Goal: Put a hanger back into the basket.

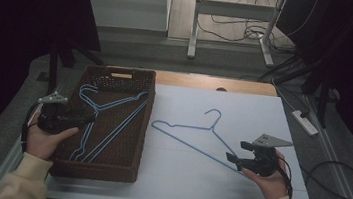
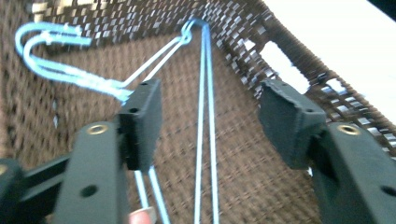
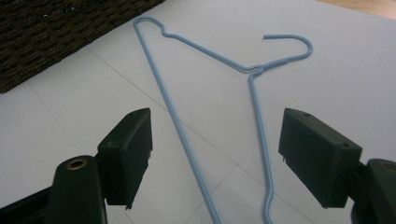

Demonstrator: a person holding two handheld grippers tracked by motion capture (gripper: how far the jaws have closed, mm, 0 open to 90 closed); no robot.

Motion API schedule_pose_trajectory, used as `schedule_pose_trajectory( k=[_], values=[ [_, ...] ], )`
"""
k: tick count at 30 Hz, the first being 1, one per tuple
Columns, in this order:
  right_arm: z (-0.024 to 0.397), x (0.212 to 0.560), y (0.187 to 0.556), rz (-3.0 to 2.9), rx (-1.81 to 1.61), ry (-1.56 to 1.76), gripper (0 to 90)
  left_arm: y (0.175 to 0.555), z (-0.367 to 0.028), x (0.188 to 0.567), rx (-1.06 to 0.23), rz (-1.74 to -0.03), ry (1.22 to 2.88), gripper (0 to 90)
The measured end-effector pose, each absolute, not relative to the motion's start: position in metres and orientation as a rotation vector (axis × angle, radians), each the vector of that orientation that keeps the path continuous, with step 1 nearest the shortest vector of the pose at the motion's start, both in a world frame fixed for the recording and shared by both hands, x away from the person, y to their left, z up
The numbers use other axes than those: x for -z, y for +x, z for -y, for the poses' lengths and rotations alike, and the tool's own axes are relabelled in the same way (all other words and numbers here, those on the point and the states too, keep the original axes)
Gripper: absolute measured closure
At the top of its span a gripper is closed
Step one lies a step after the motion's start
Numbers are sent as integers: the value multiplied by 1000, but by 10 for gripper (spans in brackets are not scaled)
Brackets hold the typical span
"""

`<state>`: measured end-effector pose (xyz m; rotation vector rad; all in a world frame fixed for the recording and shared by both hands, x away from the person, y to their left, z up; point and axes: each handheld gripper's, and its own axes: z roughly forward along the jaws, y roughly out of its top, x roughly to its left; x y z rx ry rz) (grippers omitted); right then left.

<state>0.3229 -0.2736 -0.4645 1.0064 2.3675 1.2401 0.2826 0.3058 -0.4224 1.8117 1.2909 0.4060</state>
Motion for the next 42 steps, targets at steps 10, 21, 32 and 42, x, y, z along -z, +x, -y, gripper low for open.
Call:
schedule_pose_trajectory(
  k=[10, 21, 32, 42],
  values=[
    [277, 464, 324, -2368, -1230, 1014, 262, 253, -272, 404, -396, -1108, 1825, 315],
    [280, 464, 325, -2357, -1235, 1033, 262, 241, -239, 418, -363, -1026, 1821, 307],
    [285, 466, 324, -2349, -1243, 1047, 264, 236, -210, 427, -362, -961, 1861, 312],
    [288, 463, 323, -2328, -1280, 1050, 276, 235, -212, 432, -362, -954, 1849, 316]
  ],
)
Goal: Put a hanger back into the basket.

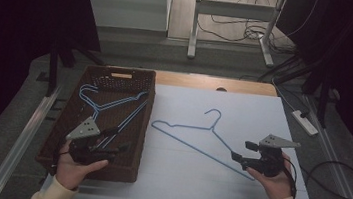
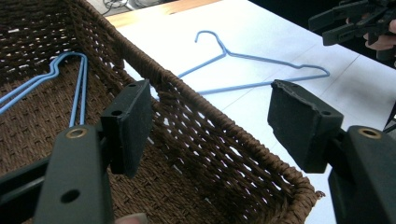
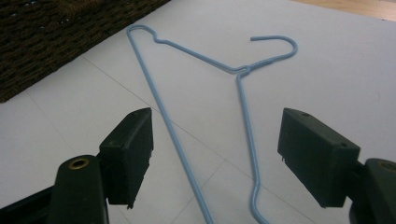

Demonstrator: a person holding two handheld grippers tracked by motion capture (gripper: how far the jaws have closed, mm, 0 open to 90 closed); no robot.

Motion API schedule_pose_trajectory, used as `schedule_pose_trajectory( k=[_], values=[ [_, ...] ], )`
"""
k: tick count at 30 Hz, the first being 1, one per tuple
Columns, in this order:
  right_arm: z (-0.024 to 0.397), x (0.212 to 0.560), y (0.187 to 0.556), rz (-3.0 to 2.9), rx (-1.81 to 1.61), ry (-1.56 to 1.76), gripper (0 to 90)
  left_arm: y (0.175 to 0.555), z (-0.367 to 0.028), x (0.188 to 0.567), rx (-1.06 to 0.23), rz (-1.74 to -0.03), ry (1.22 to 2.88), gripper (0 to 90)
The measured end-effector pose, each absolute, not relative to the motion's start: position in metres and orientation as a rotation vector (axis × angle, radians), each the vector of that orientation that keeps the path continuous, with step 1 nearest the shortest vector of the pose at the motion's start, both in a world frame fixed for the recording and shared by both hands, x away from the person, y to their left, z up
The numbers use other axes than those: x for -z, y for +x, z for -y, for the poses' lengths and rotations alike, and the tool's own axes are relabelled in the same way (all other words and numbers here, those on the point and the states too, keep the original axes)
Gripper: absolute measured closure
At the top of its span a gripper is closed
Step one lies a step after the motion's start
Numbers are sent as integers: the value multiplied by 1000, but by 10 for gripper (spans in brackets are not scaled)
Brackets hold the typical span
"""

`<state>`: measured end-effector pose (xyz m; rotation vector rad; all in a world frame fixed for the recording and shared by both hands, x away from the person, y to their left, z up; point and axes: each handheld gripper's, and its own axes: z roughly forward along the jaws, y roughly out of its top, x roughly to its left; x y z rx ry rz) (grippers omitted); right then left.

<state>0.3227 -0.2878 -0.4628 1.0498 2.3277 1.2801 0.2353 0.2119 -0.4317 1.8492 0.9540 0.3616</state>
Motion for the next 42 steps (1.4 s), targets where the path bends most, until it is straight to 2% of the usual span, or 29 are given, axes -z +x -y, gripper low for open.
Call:
schedule_pose_trajectory(
  k=[21, 31, 34, 36, 42],
  values=[
    [277, 464, 326, -2341, -1270, 1074, 305, 234, -214, 435, -348, -947, 1852, 318],
    [247, 462, 337, -2389, -1230, 1068, 352, 234, -213, 437, -335, -943, 1856, 318],
    [231, 465, 345, -2424, -1207, 1059, 406, 233, -212, 437, -335, -941, 1860, 319],
    [219, 467, 350, -2450, -1195, 1058, 474, 232, -211, 438, -333, -939, 1864, 319],
    [211, 470, 356, -2482, -1187, 1050, 564, 231, -209, 441, -327, -939, 1874, 320]
  ],
)
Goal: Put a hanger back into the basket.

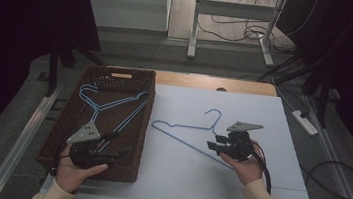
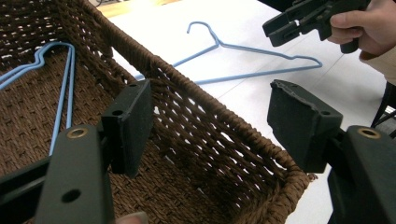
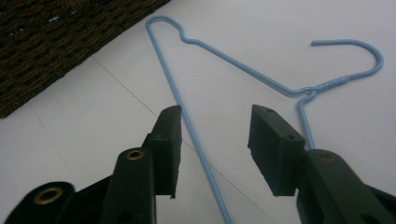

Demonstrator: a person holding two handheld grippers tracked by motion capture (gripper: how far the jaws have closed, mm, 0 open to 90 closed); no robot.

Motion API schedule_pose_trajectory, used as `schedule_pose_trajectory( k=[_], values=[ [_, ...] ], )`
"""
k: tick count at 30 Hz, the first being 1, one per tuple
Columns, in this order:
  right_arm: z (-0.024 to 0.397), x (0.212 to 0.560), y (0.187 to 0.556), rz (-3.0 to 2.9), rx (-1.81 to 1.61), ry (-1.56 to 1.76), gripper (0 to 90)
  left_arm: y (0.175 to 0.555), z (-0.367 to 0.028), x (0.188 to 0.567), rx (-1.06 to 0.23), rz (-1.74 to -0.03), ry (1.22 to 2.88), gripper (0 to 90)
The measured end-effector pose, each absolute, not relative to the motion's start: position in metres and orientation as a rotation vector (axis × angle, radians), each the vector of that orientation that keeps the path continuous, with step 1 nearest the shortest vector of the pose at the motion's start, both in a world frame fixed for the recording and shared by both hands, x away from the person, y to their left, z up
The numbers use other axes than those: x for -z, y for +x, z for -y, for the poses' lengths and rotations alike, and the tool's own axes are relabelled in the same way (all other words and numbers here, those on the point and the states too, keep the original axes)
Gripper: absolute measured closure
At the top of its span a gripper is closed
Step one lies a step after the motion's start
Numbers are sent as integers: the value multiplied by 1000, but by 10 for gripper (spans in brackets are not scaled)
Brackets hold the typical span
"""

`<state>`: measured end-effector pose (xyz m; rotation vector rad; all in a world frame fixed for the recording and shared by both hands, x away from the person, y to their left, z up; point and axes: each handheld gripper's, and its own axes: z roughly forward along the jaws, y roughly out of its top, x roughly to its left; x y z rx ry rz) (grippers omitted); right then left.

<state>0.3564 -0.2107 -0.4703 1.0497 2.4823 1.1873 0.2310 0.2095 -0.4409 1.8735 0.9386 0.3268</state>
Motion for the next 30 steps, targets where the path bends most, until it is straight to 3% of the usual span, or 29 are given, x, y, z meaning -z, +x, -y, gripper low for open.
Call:
schedule_pose_trajectory(
  k=[14, 23, 30],
  values=[
    [206, 480, 369, -2583, -1125, 1061, 883, 232, -204, 445, -313, -938, 1891, 323],
    [184, 487, 377, -2638, -1063, 1034, 900, 232, -205, 445, -315, -940, 1892, 324],
    [192, 494, 382, -2645, -951, 1070, 900, 231, -205, 444, -315, -939, 1892, 325]
  ],
)
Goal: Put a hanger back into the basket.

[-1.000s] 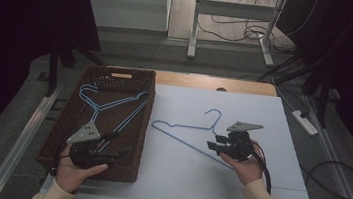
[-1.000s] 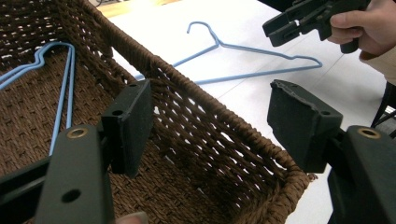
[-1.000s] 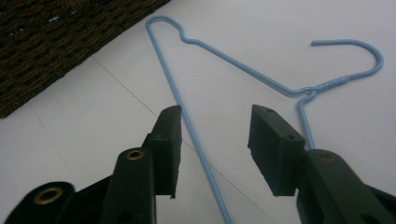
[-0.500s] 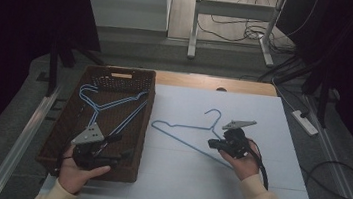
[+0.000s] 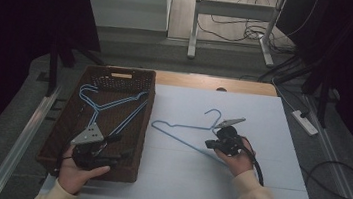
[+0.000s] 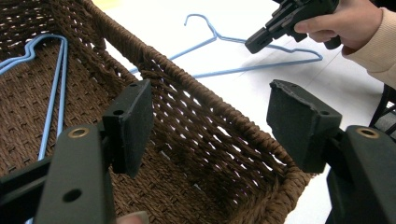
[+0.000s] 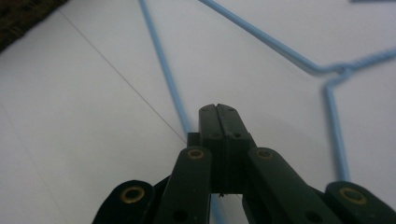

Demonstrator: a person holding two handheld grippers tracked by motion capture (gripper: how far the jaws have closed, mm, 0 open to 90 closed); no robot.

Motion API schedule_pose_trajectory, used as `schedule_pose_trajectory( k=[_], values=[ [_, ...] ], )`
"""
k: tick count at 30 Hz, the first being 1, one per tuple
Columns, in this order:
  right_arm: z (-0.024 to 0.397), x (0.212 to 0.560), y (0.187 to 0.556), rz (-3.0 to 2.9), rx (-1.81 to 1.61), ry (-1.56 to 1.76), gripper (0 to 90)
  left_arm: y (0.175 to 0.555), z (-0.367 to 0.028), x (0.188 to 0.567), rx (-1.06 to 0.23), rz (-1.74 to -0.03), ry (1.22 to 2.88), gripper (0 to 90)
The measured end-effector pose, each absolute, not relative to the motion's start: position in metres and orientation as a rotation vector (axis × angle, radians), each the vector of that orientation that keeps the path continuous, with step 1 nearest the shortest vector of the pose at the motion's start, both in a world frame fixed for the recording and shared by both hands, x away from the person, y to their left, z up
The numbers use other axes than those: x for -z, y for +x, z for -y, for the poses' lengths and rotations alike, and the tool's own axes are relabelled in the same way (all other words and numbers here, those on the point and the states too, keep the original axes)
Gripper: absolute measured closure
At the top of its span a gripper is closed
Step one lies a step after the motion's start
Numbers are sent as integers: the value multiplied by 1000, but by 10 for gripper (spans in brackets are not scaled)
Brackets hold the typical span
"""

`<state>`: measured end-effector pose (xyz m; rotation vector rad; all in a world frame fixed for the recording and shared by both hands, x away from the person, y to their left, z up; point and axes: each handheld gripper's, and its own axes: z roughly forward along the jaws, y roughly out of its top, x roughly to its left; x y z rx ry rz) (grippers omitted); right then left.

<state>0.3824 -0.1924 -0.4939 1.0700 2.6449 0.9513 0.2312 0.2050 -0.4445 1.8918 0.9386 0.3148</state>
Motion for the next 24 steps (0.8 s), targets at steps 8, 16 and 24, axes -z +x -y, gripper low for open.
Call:
schedule_pose_trajectory(
  k=[8, 16, 24],
  values=[
    [223, 501, 370, -2658, -852, 1128, 900, 231, -205, 444, -314, -938, 1891, 325],
    [252, 505, 351, -2660, -796, 1173, 900, 231, -204, 444, -314, -938, 1892, 326],
    [260, 507, 336, -2674, -849, 1227, 900, 231, -202, 444, -312, -934, 1897, 327]
  ],
)
